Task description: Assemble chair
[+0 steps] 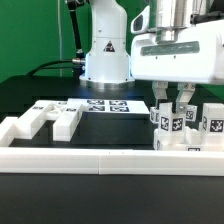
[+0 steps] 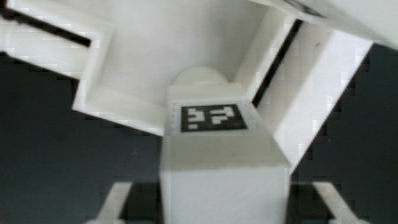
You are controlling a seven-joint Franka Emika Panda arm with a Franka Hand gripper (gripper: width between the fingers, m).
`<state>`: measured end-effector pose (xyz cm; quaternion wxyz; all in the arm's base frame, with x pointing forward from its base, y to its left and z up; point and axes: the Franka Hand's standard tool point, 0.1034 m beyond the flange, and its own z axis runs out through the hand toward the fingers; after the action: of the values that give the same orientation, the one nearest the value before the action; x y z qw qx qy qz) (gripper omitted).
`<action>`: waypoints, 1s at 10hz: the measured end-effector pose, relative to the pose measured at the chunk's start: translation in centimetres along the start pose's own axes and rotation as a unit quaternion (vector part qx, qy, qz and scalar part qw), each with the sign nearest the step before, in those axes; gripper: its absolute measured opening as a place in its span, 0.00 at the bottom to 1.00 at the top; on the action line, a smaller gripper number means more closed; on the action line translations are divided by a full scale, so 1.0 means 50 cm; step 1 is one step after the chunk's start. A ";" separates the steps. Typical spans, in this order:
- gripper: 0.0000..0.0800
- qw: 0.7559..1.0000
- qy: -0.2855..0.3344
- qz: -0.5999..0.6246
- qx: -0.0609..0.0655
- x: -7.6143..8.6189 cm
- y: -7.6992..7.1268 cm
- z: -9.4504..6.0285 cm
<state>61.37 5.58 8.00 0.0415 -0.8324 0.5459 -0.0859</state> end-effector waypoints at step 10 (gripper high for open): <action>0.81 0.930 0.006 -0.368 0.005 0.003 -0.001 -0.001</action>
Offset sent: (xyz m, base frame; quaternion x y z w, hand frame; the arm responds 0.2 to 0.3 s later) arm -0.0004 0.0052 0.0037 0.0143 -0.0011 -0.1162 0.9931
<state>61.48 5.48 8.10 0.0074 -0.9741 0.2013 -0.1029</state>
